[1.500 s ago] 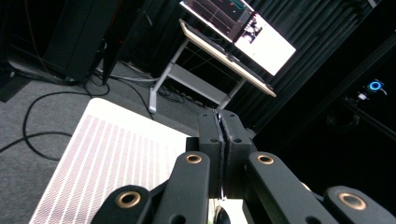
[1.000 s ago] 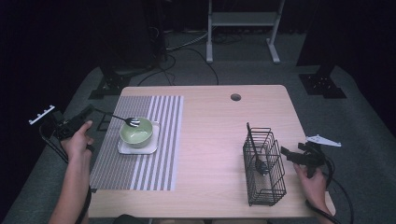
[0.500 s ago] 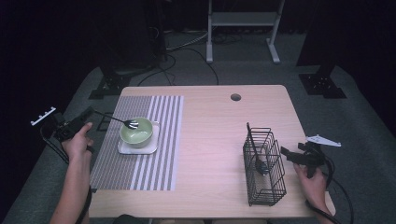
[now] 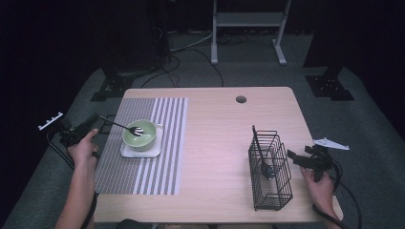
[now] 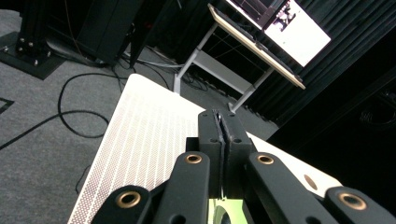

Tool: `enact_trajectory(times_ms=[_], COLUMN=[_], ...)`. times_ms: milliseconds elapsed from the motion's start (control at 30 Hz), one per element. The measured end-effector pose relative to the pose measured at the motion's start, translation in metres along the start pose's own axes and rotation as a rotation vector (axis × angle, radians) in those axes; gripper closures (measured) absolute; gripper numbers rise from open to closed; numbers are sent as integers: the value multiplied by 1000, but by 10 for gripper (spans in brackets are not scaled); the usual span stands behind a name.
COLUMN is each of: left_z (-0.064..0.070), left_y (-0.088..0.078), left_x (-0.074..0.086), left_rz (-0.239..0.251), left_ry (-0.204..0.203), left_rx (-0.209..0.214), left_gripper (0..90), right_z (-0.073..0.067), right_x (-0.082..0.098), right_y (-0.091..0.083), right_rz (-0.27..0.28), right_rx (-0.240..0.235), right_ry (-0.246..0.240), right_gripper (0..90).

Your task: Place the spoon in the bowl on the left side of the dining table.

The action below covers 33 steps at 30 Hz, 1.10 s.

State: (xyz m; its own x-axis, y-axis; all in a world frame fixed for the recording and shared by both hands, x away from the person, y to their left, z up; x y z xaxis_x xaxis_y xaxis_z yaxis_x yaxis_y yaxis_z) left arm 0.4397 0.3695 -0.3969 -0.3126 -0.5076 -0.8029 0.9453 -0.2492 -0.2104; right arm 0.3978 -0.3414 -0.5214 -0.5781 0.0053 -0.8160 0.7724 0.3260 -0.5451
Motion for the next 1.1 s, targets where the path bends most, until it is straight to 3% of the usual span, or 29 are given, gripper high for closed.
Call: enact_trajectory(times_ms=[1100], left_z=[-10], left_y=[12], left_x=[28], left_rz=[-63], left_ry=[-39], left_rx=[19], left_gripper=[894], right_z=[0], right_x=[0], right_y=[0], right_rz=[-1], right_rx=[-2], right_ry=[0], right_gripper=[123])
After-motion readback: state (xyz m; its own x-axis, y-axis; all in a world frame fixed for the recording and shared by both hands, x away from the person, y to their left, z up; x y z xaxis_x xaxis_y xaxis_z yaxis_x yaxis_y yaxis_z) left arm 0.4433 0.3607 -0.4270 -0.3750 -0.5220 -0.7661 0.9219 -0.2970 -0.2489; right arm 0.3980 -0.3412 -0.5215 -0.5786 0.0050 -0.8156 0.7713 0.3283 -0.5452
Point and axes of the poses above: each handheld gripper's, and its own axes: y roughly forward along the jaws, x roughly out of its underside, z roughly to its right, the point moved 7 cm from there along y, roughly forward along the jaws, and after that the axes turned 1 degree about z, right-handed, at the moved point
